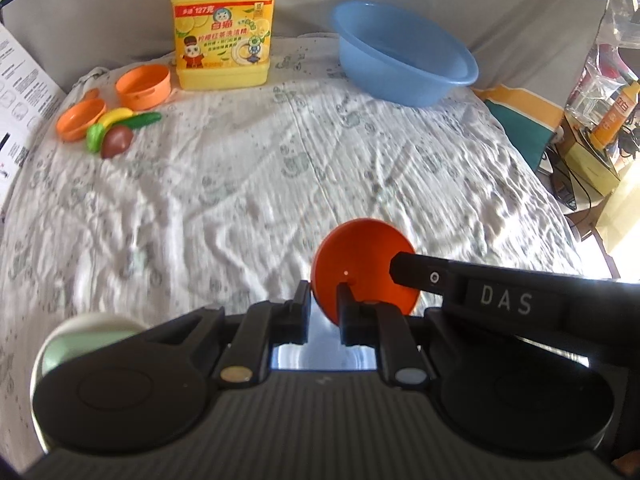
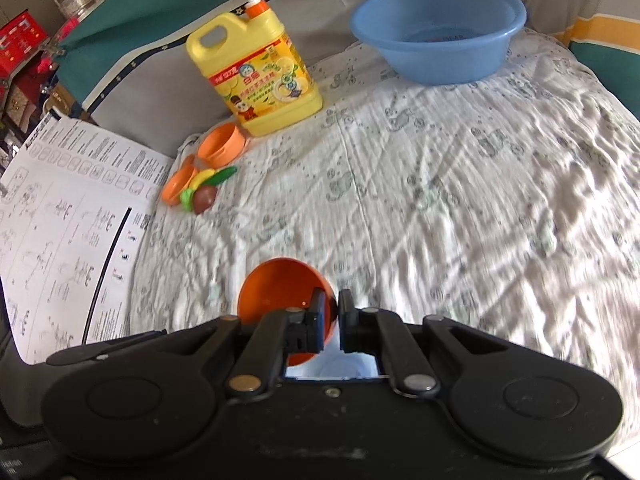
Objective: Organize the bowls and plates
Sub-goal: 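Carry the orange bowl over the clear bowl and lower it inside, then open the right gripper to release the orange bowl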
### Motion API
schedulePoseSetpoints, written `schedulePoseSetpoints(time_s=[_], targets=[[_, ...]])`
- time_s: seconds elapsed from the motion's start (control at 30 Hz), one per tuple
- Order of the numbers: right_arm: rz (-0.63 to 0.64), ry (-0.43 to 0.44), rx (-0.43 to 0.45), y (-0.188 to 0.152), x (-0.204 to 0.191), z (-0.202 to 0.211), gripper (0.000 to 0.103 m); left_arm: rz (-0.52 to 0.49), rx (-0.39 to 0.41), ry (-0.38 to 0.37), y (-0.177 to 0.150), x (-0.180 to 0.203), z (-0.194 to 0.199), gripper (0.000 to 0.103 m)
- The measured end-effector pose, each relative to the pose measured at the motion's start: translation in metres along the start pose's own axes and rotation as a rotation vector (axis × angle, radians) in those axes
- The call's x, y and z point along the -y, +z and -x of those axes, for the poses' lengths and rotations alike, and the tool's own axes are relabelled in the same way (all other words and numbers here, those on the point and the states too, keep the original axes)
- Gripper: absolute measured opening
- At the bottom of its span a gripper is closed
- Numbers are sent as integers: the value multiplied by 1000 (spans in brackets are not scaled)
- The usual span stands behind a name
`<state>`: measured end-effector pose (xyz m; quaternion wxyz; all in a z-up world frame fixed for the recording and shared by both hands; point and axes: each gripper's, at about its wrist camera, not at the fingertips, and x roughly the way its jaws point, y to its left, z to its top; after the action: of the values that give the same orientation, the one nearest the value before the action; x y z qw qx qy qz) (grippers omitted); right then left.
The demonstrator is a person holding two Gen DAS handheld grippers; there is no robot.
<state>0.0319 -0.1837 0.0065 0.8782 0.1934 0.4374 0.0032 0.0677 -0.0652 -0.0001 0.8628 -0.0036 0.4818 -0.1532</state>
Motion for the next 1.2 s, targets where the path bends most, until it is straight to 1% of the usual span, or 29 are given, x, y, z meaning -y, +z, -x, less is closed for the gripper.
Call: schedulePoseSetpoints(time_s=[0.13,0.3,0.5,1.2], targets=[[8,-2,-9,-18,0,9,7,9,-8,-7,-16,0,5,12],[8,-4,-29,-30,2,12,7,7,-16,-3,-29,1,6,12],[6,-9,-56,-40,4,3,7,-3,-38,11,-38,1,-3,12],[8,9,-107,-36,6,-16,10,-5,-74,32,-39,-9,-23,13]])
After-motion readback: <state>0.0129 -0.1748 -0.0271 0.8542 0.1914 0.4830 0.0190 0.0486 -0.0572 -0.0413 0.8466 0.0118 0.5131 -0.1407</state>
